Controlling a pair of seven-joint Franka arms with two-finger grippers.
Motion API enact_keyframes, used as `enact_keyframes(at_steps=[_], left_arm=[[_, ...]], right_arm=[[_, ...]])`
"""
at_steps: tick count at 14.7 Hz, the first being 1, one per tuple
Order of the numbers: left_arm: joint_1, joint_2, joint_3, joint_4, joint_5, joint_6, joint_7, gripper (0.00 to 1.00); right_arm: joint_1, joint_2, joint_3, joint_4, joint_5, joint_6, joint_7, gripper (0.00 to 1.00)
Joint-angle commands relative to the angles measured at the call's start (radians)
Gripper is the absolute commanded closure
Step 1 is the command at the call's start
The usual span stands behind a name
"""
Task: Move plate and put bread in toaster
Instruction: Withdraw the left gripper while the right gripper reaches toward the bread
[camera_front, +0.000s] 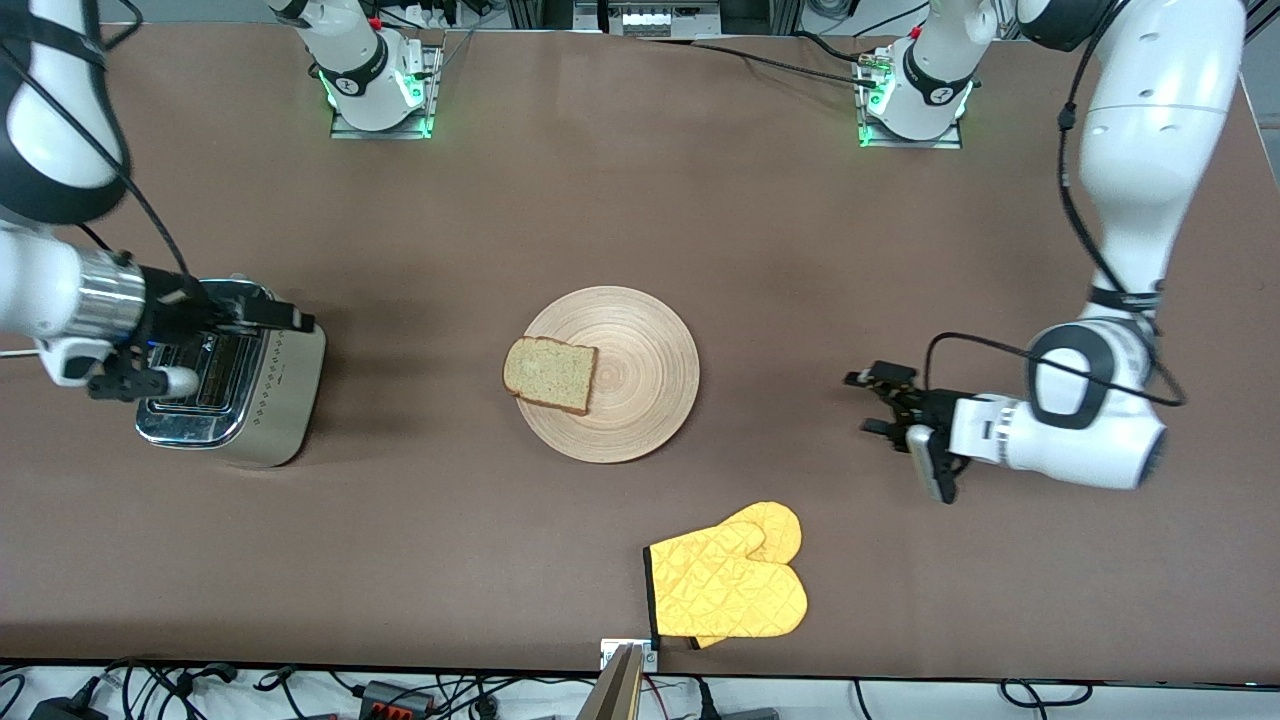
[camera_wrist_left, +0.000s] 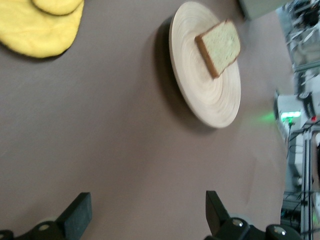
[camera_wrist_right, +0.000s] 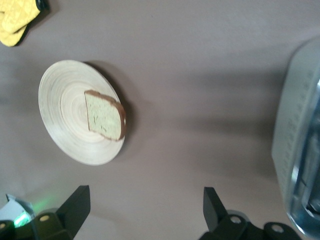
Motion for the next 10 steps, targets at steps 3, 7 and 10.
enact_keyframes(at_steps=[3, 7, 10], left_arm=[[-0.007, -0.167, -0.017, 0.067, 0.381, -0.134, -0.173, 0.0], [-0.007, -0.284, -0.02, 0.061, 0.518, -0.223, -0.336, 0.0], [-0.007, -0.365, -0.006, 0.046, 0.555, -0.23, -0.459, 0.0]], right_arm=[[0.06, -0.067, 0.015, -0.34, 0.199, 0.389, -0.024, 0.0], [0.164, -0.073, 0.06, -0.497, 0.284, 0.658, -0.084, 0.0], [0.277, -0.036, 0.06, -0.559, 0.356, 0.79, -0.15, 0.0]])
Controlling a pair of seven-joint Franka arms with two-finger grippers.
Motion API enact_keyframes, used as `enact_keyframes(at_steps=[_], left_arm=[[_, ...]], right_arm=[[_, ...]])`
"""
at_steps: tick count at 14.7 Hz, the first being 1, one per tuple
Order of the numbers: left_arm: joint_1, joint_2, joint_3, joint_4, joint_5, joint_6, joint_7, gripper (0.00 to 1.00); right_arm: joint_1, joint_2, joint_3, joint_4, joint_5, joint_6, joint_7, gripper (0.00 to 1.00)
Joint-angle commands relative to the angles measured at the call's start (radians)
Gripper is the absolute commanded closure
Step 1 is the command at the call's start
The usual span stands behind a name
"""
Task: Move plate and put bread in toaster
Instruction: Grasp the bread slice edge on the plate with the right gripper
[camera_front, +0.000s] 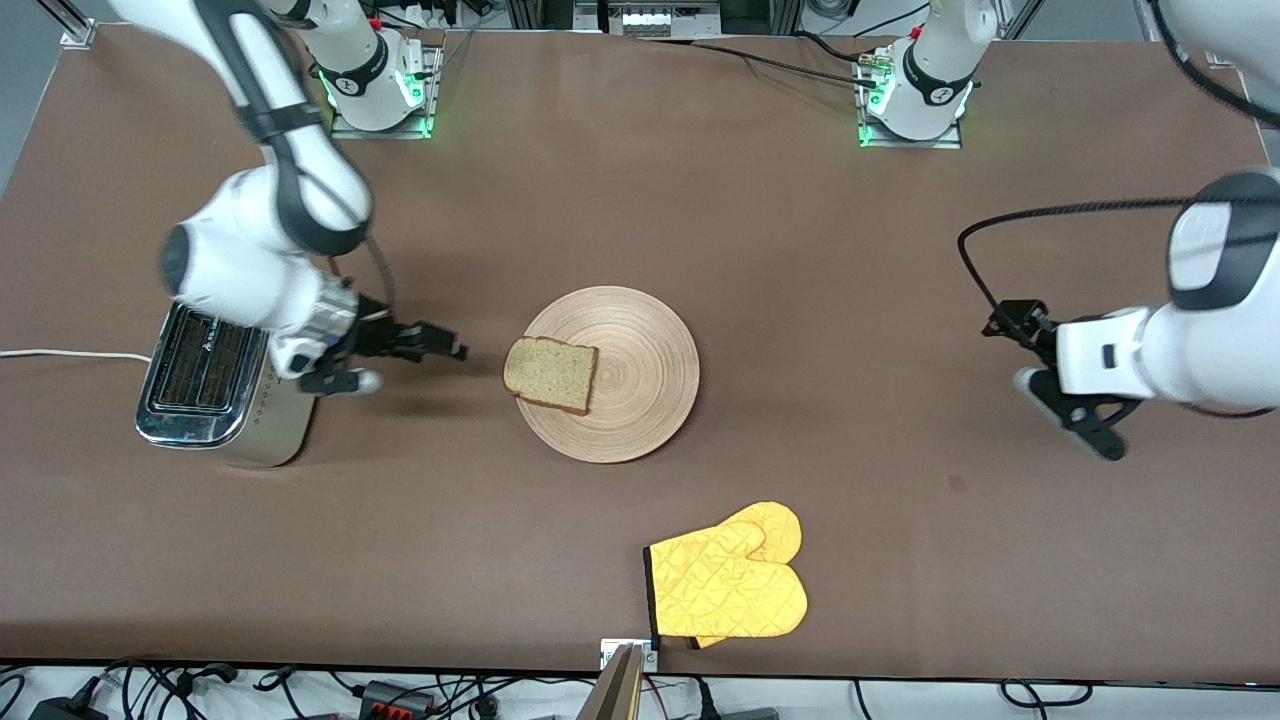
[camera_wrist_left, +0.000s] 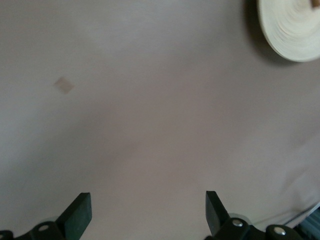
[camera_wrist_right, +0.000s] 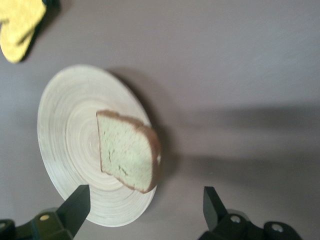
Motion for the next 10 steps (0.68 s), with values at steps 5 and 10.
enact_keyframes(at_steps=[5, 10], left_arm=[[-0.01, -0.314, 0.044, -0.272, 0.065, 0.106, -0.381, 0.0], [-0.103, -0.497, 0.195, -0.491, 0.065, 0.309, -0.391, 0.0]], right_arm=[[0.07, 0.113, -0.007, -0.034, 0.343, 0.16, -0.441, 0.0], [0.069, 0.163, -0.01, -0.009, 0.477, 0.162, -0.595, 0.0]])
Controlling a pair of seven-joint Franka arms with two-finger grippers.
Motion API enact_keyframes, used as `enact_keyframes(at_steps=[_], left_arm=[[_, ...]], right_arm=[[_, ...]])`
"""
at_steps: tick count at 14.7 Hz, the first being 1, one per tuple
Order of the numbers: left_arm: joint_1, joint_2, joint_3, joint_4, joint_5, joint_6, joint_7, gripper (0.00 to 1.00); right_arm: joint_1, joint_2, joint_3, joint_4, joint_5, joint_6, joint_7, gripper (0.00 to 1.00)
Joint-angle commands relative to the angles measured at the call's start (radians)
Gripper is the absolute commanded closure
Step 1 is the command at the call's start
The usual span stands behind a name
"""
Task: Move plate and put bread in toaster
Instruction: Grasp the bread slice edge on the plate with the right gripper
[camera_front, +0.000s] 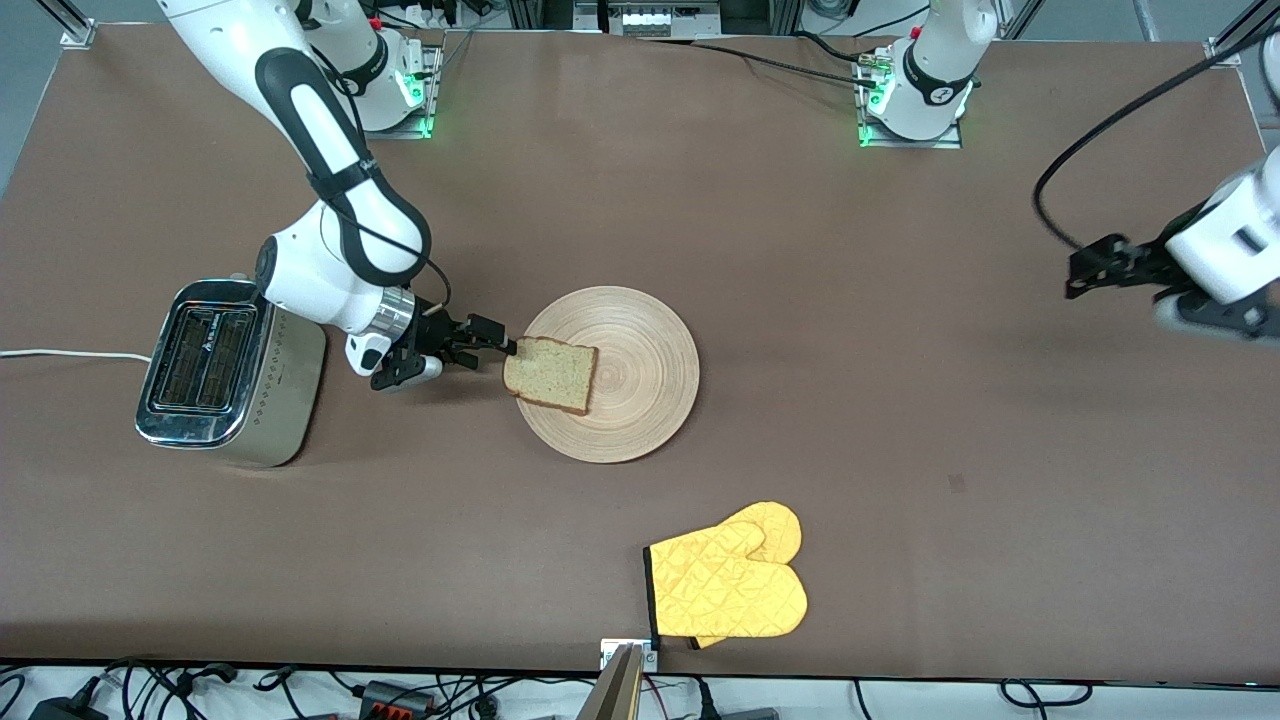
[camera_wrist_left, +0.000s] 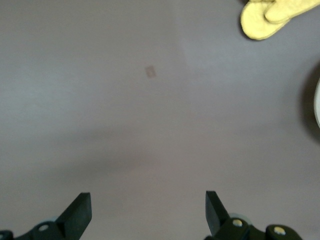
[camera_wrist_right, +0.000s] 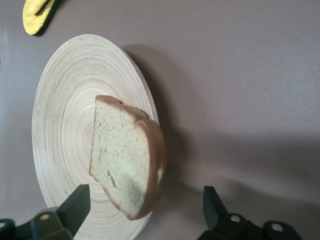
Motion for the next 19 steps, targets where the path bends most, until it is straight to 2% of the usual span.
enact_keyframes(at_steps=[1, 8, 10, 12, 15, 17, 19], left_arm=[[-0.049, -0.108, 0.039, -0.132, 0.022, 0.076, -0.021, 0.0], [-0.121, -0.117, 0.042, -0.12, 0.025, 0.067, -0.035, 0.0], [-0.11, -0.114, 0.039, -0.118, 0.029, 0.067, -0.034, 0.0], [-0.11, -0.085, 0.039, -0.079, 0.029, 0.064, -0.034, 0.0], [-0.11, -0.082, 0.042, -0.077, 0.031, 0.062, -0.034, 0.0], [-0.11, -0.086, 0.037, -0.071, 0.029, 0.0, -0.035, 0.0], [-0.11, -0.086, 0.031, -0.049, 0.029, -0.027, -0.034, 0.0]], right_arm=[[0.005, 0.027, 0.005, 0.041, 0.047, 0.012, -0.047, 0.0], [0.006, 0.085, 0.006, 0.072, 0.05, 0.013, -0.073, 0.0], [0.006, 0.088, 0.008, 0.076, 0.05, 0.011, -0.071, 0.01], [0.009, 0.088, 0.008, 0.076, 0.05, 0.009, -0.064, 0.03], [0.011, 0.091, 0.009, 0.078, 0.05, 0.005, -0.059, 0.2], [0.012, 0.1, 0.009, 0.09, 0.052, 0.002, -0.057, 0.29], [0.012, 0.102, 0.009, 0.095, 0.05, 0.0, -0.025, 0.44]])
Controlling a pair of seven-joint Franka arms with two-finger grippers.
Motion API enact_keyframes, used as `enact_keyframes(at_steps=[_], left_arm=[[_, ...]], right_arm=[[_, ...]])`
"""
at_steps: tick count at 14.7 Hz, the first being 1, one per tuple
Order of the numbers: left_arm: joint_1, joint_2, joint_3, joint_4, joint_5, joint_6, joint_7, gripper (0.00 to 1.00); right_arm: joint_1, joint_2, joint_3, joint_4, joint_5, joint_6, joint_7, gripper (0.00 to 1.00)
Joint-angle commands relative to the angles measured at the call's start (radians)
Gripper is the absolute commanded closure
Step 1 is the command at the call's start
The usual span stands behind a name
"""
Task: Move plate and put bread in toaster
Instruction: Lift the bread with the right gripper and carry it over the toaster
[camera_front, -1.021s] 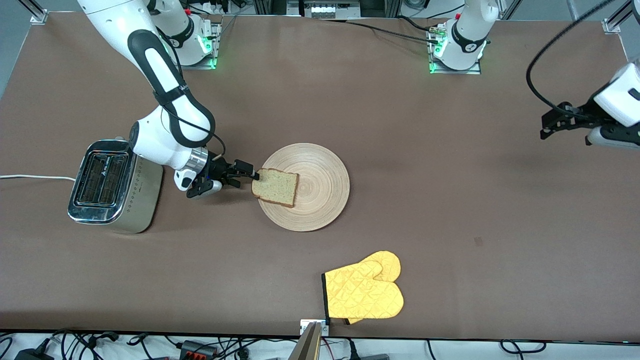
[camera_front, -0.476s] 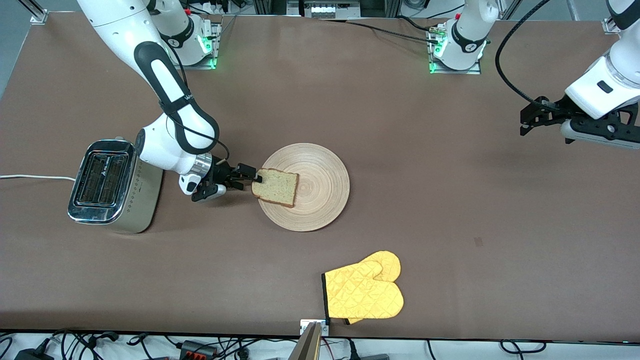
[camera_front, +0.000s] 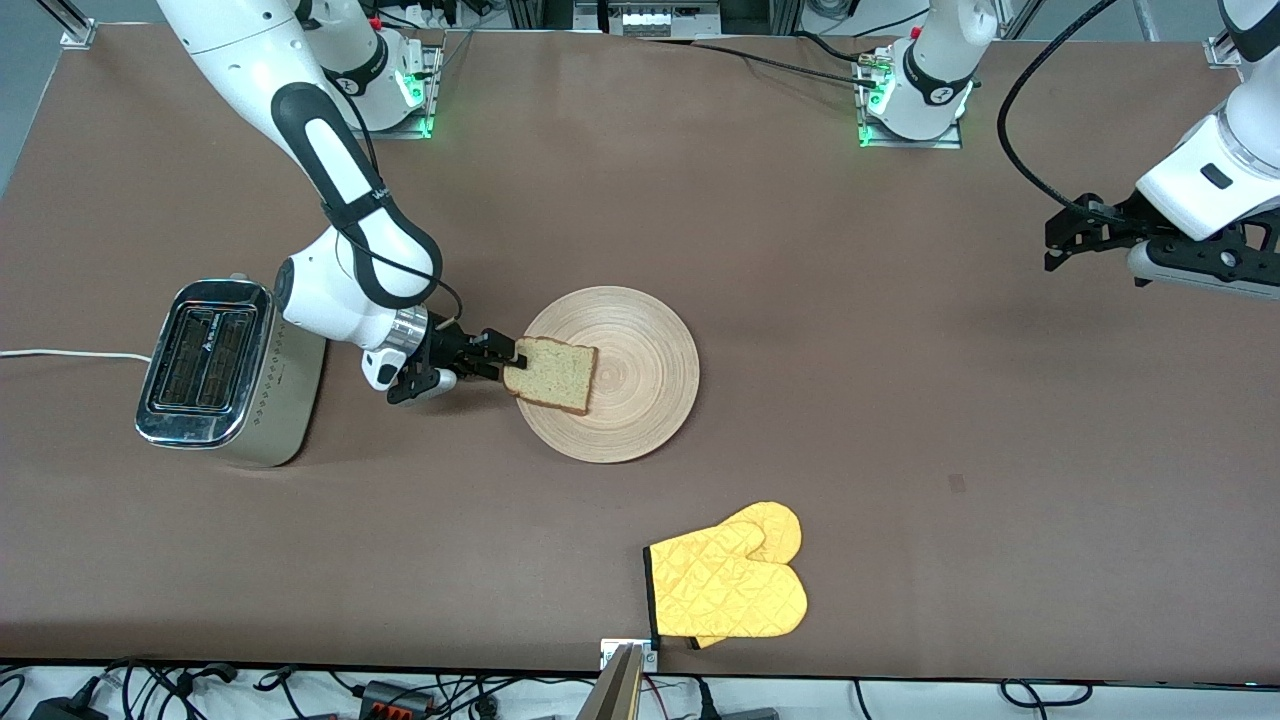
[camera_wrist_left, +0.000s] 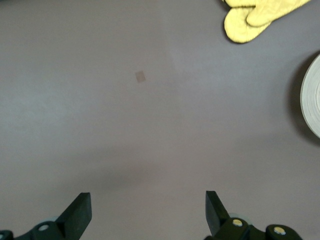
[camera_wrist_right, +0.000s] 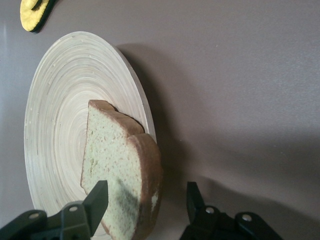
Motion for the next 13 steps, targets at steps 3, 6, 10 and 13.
enact_keyframes(at_steps=[3, 6, 10, 13], left_arm=[[-0.008, 0.009, -0.006, 0.06, 0.024, -0.043, -0.009, 0.0], [-0.006, 0.022, -0.004, 0.074, 0.018, -0.039, -0.009, 0.0], [-0.008, 0.028, -0.004, 0.077, 0.016, -0.039, -0.009, 0.0], [-0.008, 0.029, -0.004, 0.077, 0.016, -0.039, -0.009, 0.0]], right_arm=[[0.002, 0.017, 0.004, 0.032, 0.024, -0.002, 0.056, 0.52], [0.002, 0.017, 0.004, 0.033, 0.026, -0.008, 0.056, 0.59], [0.002, 0.017, 0.004, 0.033, 0.026, -0.011, 0.058, 0.68], [0.0, 0.016, 0.004, 0.035, 0.024, -0.011, 0.056, 0.76]])
